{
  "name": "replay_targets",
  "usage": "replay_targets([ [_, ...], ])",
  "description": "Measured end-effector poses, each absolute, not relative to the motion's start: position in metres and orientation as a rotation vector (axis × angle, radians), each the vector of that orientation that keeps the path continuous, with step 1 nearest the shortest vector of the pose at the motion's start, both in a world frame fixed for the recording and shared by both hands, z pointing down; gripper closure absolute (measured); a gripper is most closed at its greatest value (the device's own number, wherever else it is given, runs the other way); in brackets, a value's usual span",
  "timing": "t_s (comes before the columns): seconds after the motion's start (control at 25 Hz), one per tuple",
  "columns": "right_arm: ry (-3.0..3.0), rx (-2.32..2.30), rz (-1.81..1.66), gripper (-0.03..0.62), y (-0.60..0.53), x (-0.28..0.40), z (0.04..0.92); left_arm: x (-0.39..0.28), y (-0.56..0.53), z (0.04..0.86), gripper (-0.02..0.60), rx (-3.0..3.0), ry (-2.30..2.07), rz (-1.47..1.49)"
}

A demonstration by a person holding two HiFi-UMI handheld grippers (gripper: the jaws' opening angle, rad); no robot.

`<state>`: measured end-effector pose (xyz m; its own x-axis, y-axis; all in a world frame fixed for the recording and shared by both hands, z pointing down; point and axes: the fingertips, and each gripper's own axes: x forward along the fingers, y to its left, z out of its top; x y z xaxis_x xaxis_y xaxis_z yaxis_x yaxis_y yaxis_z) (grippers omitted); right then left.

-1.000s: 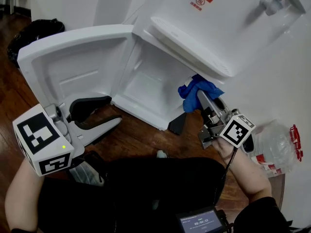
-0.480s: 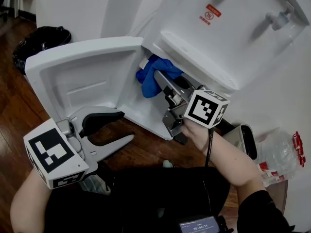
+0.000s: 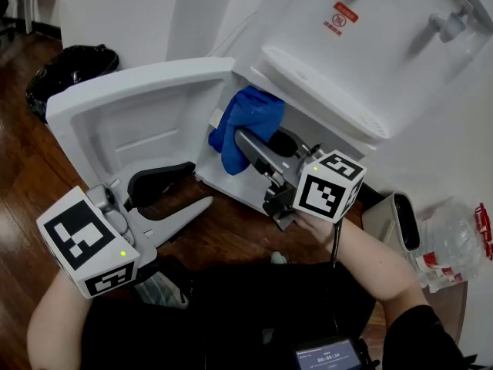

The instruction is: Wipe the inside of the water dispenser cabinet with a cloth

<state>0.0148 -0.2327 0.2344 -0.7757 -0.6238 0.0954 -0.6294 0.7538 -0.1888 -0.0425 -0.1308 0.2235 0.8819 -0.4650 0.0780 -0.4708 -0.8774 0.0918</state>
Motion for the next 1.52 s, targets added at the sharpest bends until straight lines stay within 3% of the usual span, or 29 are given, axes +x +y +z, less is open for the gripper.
replay_targets([
  [0.08,-2.925,0.876,0.295,0.465,-0.198,0.012,0.246,-0.044,-0.134,0.22,0.372,2.933,-0.743,0.044],
  [0.2,-2.992,0.598,0.217,0.464,-0.148,-0.003,0.257,-0.036,-0.123,0.225,0.234,2.959,-0.632,0.089],
  [0.28,-3.026,0.403,0.113,0.464,-0.121,-0.015,0.259,-0.024,-0.112,0.235,0.178,2.971,-0.533,0.133],
  [0.44,-3.048,0.115,0.016,0.461,-0.084,-0.026,0.255,-0.002,-0.092,0.246,0.15,2.919,-0.317,0.112],
  [0.52,-3.064,0.037,0.059,0.459,-0.068,-0.033,0.253,0.001,-0.078,0.246,0.16,2.915,-0.219,0.105],
  [0.68,-3.088,0.04,0.029,0.459,-0.072,-0.032,0.256,0.001,-0.067,0.241,0.284,2.93,-0.159,0.085],
  [1.04,-3.087,-0.113,0.08,0.457,-0.052,-0.036,0.252,0.003,-0.06,0.228,0.295,2.987,-0.128,-0.014],
  [1.24,-3.117,-0.088,0.108,0.455,-0.063,-0.028,0.251,0.006,-0.061,0.219,0.405,3.066,-0.216,-0.022],
  [1.52,-3.134,0.035,0.211,0.423,-0.082,-0.024,0.251,-0.001,-0.082,0.218,0.42,3.031,-0.389,0.0],
])
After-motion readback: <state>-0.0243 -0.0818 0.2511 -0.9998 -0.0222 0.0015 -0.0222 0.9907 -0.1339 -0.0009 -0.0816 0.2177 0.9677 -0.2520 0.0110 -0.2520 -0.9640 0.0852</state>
